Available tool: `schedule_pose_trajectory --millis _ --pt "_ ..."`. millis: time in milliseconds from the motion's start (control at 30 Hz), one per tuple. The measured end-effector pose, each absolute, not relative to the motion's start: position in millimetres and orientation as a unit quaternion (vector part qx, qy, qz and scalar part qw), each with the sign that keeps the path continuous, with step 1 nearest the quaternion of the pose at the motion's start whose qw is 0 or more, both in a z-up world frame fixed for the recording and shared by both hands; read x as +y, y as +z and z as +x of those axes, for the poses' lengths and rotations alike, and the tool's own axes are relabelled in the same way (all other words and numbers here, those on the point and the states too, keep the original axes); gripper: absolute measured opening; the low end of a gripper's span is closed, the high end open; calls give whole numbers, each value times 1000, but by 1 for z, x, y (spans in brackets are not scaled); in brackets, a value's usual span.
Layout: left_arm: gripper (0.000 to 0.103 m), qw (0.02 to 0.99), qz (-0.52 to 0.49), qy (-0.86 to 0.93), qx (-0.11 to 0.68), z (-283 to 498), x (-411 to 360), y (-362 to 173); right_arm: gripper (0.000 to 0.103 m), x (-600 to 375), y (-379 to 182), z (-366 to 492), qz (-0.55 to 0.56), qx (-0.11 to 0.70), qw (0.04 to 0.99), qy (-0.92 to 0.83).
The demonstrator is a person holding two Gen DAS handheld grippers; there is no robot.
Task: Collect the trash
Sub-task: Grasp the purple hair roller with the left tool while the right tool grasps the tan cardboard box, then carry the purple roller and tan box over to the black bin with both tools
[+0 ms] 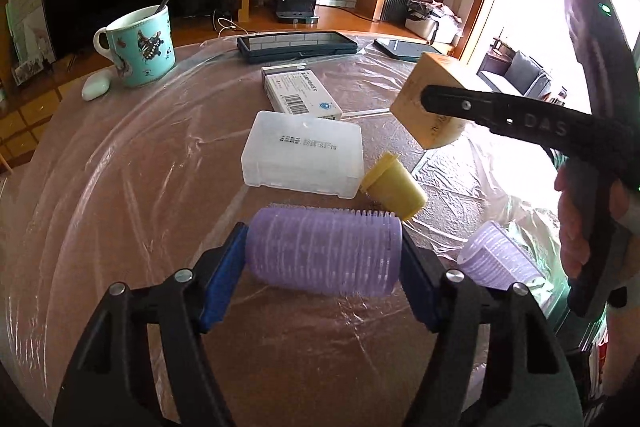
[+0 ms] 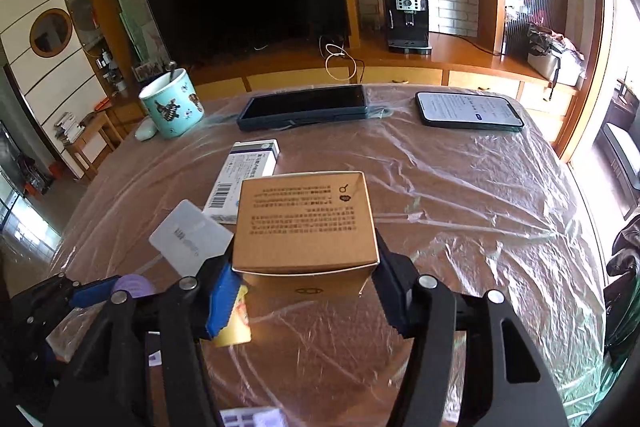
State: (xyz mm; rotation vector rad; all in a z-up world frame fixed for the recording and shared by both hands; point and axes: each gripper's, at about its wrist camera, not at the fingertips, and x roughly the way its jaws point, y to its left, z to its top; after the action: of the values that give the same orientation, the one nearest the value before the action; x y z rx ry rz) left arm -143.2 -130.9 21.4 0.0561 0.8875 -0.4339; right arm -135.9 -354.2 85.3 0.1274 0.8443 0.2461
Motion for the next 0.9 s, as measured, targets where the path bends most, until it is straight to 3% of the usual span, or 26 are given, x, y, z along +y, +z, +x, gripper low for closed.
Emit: schedule_pose_trajectory --millis 900 --pt "71 888 15 -209 410 -181 -122 39 59 -356 121 -232 46 373 911 171"
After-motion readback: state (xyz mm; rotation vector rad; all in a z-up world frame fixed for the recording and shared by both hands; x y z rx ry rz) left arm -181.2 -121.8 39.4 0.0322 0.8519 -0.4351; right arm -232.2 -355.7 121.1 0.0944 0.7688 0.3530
